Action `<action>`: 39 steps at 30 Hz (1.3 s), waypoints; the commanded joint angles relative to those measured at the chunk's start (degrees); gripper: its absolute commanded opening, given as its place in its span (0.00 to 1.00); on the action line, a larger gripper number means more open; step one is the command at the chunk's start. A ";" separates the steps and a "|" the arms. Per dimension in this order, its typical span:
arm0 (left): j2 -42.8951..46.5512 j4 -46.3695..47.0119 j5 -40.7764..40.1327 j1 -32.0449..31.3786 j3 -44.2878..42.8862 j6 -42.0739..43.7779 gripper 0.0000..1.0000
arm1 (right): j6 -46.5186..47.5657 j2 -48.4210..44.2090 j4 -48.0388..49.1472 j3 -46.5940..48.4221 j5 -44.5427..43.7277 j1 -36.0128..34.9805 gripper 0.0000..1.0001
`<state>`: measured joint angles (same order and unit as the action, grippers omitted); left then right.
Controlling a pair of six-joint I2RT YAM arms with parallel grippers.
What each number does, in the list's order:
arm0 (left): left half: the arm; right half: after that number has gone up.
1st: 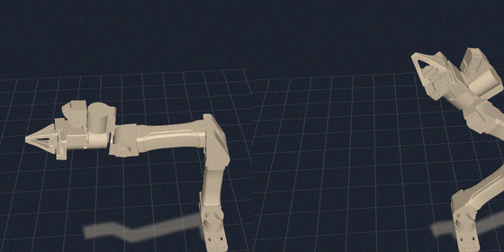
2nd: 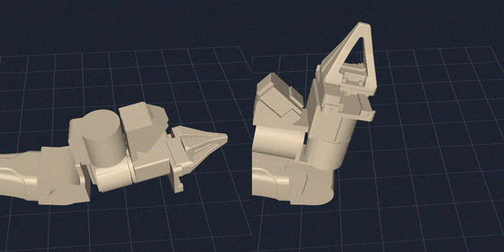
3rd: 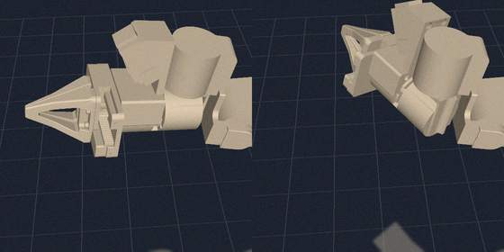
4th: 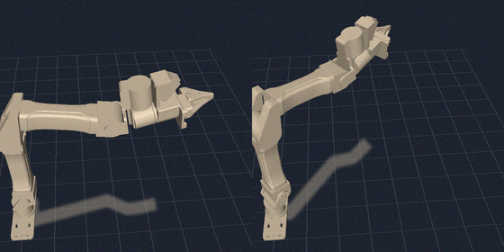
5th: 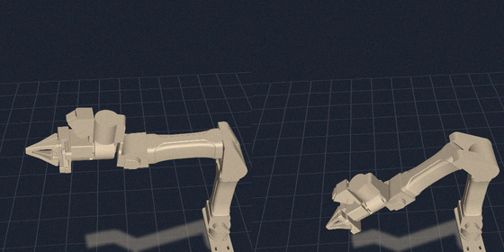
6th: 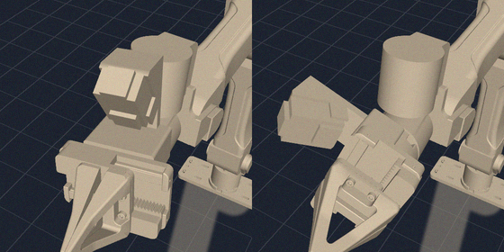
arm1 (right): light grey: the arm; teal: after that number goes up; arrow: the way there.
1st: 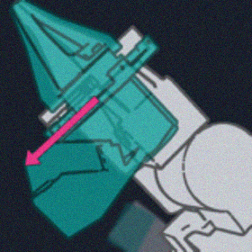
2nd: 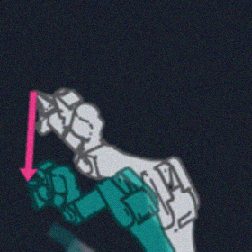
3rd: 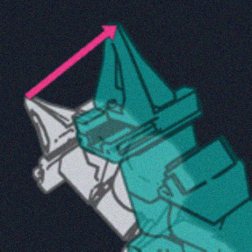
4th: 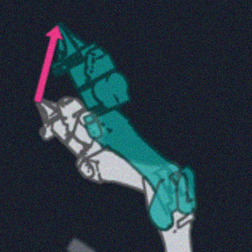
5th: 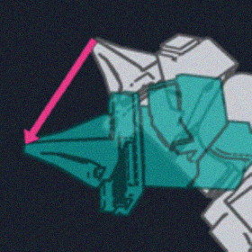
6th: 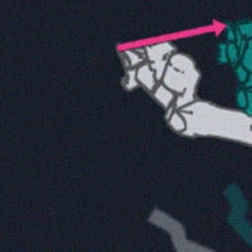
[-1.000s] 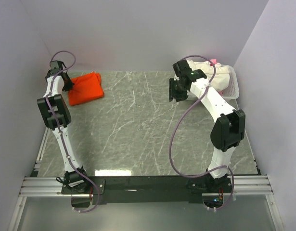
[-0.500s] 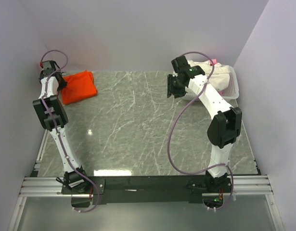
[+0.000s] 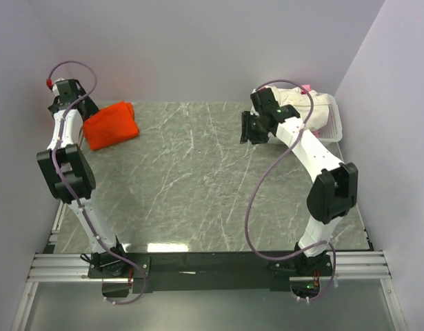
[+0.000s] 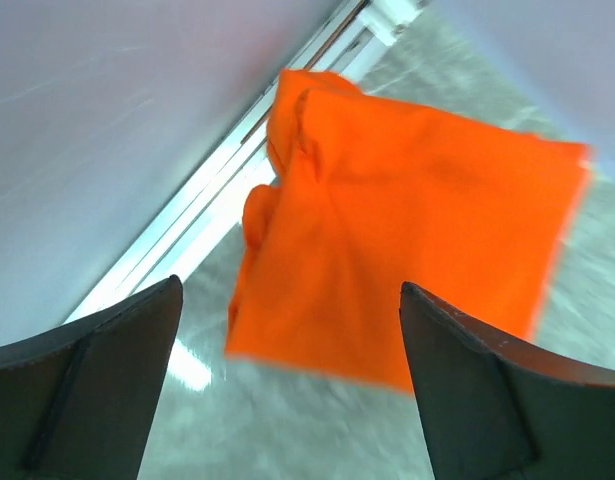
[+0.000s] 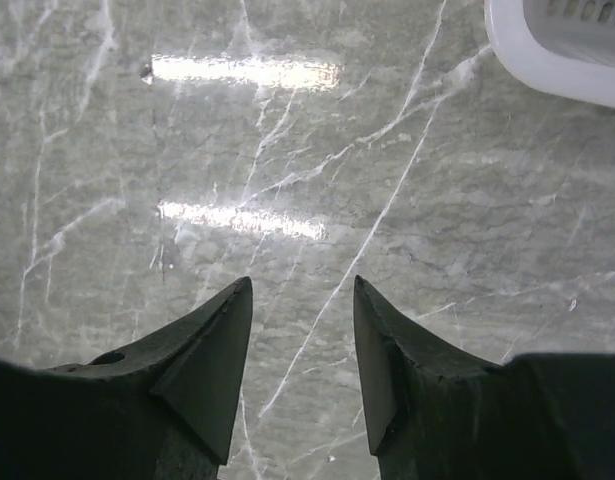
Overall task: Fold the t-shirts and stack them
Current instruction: Neatly place the folded tshirt to the corner, then reset both grippers
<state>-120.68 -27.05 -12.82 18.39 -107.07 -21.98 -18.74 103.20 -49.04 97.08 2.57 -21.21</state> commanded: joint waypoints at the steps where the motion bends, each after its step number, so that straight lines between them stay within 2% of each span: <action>1: 11.24 2.44 -6.85 -4.32 6.57 0.61 0.95 | 1.16 -7.30 6.49 -4.17 -1.16 0.21 0.52; 6: 23.09 2.88 -7.14 -12.57 18.71 0.97 0.96 | 1.43 -13.36 13.52 -12.68 -2.48 0.29 0.52; 7: 25.04 3.92 -6.96 -13.90 23.26 0.36 0.96 | 1.25 -14.16 15.88 -14.01 -2.48 0.29 0.52; 11: 35.85 10.67 0.84 -20.92 35.85 -3.06 0.96 | -0.15 -18.90 20.38 -19.55 -5.29 0.29 0.52; 12: 39.61 11.92 1.74 -23.81 39.96 -4.99 1.00 | -0.15 -19.61 21.43 -21.56 -5.73 0.21 0.52; 16: 45.88 16.49 4.82 -31.30 46.31 -9.47 1.00 | -0.33 -23.03 25.47 -26.05 -7.22 0.21 0.52; 20: 47.82 16.77 4.74 -39.37 48.00 -11.24 0.99 | -1.29 -24.27 27.50 -29.13 -7.05 0.03 0.52; 24: 48.08 16.05 -2.10 -44.49 47.12 -10.90 0.99 | -1.74 -25.41 28.20 -30.37 -5.74 -0.76 0.51; 39: 45.89 15.98 -2.47 -45.29 41.24 -7.55 1.00 | -3.67 -31.65 33.57 -36.96 -5.64 -2.87 0.51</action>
